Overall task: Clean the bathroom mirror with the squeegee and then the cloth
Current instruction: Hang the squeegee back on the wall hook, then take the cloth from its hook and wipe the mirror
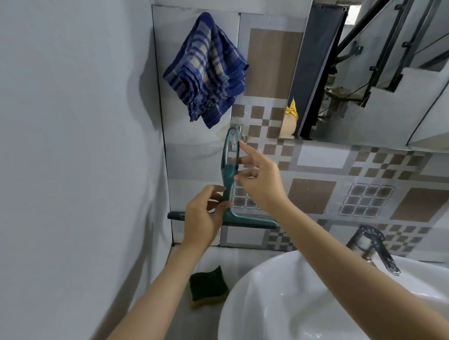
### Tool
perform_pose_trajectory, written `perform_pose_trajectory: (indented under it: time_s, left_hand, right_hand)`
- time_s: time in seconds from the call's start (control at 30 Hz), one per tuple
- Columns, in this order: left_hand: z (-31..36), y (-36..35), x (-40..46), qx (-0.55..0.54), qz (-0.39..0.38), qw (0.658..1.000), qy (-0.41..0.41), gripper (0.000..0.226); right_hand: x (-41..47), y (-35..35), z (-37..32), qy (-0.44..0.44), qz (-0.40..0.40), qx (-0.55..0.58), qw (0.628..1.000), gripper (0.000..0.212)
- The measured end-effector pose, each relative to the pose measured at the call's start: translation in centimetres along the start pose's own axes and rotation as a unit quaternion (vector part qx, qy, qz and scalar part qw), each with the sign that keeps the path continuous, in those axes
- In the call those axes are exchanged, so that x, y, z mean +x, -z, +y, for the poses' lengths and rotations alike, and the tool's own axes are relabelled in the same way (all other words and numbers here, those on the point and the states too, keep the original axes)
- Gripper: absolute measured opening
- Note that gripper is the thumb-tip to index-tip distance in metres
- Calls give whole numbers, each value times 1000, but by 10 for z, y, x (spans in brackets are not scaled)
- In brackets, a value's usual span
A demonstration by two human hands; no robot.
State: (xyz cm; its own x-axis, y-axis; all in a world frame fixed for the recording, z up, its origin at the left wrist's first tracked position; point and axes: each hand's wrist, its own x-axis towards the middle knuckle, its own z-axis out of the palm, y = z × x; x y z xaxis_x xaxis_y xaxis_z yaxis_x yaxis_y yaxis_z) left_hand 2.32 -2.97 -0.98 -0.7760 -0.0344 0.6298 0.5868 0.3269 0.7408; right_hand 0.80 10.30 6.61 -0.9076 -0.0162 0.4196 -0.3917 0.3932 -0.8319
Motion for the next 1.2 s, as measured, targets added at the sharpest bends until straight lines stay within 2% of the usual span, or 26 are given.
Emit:
perform_pose_trajectory:
  time_s: [0.13, 0.6, 0.7, 0.8, 0.93, 1.03, 1.13, 1.2]
  left_hand:
    - [-18, -5, -4, -2, -15, 999, 33, 22]
    - [-44, -12, -8, 17, -42, 998, 48, 24]
    - [-35, -2, 4, 7, 6, 999, 41, 29]
    - [-2, 13, 34, -18, 98, 995, -9, 23]
    - [62, 37, 88, -14, 254, 960, -120, 14]
    - [107, 57, 129, -36, 321, 932, -165, 11]
    - [128, 73, 171, -29, 300, 947, -108, 10]
    - [129, 80, 195, -24, 238, 971, -8, 14]
  right_hand:
    - [2, -8, 19, -18, 1, -7, 1000, 72]
    - [2, -13, 54, -7, 0, -48, 999, 68]
    - [6, -6, 43, 44, 32, -76, 996, 60]
    - [18, 2, 17, 110, 71, -56, 990, 49]
    - [47, 11, -35, 227, 140, -23, 964, 35]
    - [73, 16, -75, 257, 171, -10, 951, 32]
    - [98, 20, -107, 244, 167, -30, 955, 30]
    - [114, 20, -119, 202, 148, -42, 967, 31]
